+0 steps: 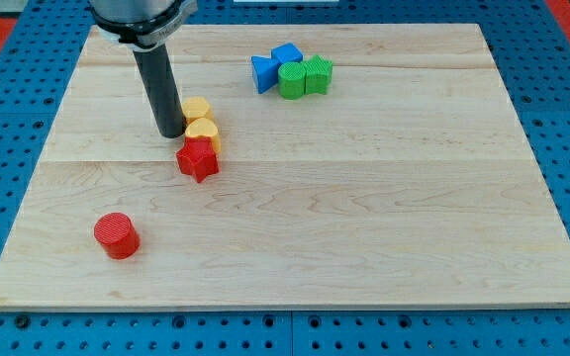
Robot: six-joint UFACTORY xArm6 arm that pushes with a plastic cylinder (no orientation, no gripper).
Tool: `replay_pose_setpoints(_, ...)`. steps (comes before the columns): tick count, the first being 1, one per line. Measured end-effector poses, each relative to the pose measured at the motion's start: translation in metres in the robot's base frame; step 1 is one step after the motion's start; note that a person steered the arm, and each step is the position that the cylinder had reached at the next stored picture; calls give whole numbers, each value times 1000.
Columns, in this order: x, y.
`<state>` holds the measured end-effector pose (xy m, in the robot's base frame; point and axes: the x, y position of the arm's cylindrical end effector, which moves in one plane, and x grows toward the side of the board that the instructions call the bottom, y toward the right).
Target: Move the red circle up and right
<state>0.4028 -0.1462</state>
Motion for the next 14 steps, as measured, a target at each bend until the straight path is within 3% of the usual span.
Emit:
replay_pose_setpoints(3,175,-82)
replay_pose_setpoints(4,216,-31)
replay_pose_setpoints(6,178,-26)
replay_pose_setpoints(7,136,-23)
replay_pose_setpoints(9,88,-43)
replay_pose_setpoints(10,69,-86)
replay_pose_setpoints(14,32,-64)
